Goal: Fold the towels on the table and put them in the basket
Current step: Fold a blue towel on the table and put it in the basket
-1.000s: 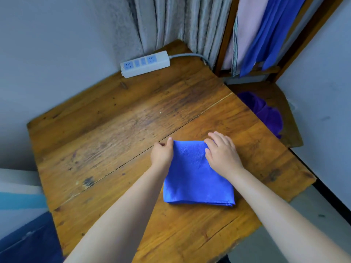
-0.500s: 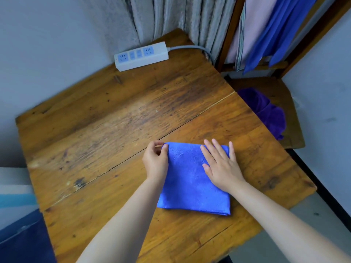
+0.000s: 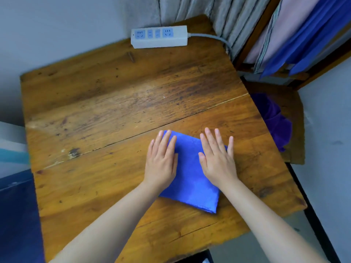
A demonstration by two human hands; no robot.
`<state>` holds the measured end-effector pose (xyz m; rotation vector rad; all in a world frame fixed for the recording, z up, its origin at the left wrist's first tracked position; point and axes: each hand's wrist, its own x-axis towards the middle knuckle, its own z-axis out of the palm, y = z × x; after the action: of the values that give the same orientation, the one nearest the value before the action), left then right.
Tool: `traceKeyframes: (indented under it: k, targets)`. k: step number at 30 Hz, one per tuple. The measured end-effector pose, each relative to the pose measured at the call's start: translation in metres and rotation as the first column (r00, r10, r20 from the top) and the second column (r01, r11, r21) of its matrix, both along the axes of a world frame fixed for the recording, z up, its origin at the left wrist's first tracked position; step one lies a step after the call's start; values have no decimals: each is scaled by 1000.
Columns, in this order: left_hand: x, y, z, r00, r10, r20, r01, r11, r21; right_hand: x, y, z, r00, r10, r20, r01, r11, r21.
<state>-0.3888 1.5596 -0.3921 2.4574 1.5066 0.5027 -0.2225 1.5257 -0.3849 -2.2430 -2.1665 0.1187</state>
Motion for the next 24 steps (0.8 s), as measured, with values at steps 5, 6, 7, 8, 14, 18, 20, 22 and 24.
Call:
traceKeyframes:
  k: [5,6,7,8,14,18,20,22,24]
  targets:
    - [-6,-25,-12,954,16,-298,-78,977,-198,8,6,-5,995,94,-13,-95,970,-224]
    - [-5,-23,-9,954,19,-301,-91,970,-227,9,7,-5,995,94,-20,-96,967,-237]
    - [-3,-22,-6,955,8,-298,-87,964,-253,10,7,-3,995,91,-41,-98,962,-256]
    - [-5,-22,-4,957,1,-291,-84,958,-274,8,8,1,993,95,-75,-113,952,-285]
    - [-19,-42,18,922,252,-294,-359,840,-407,5,30,28,970,98,-222,-160,946,-283]
    - [-30,-63,27,838,320,-442,-532,658,-532,-22,68,46,936,235,-263,-320,879,-353]
    - [-29,-64,28,825,353,-441,-563,580,-589,-40,83,49,937,260,-234,-342,820,-459]
    - [-29,-64,28,820,402,-408,-570,501,-651,-54,93,50,948,233,-218,-316,780,-539]
    - [-29,-62,27,822,418,-386,-556,448,-700,-60,100,52,960,167,-223,-271,750,-604]
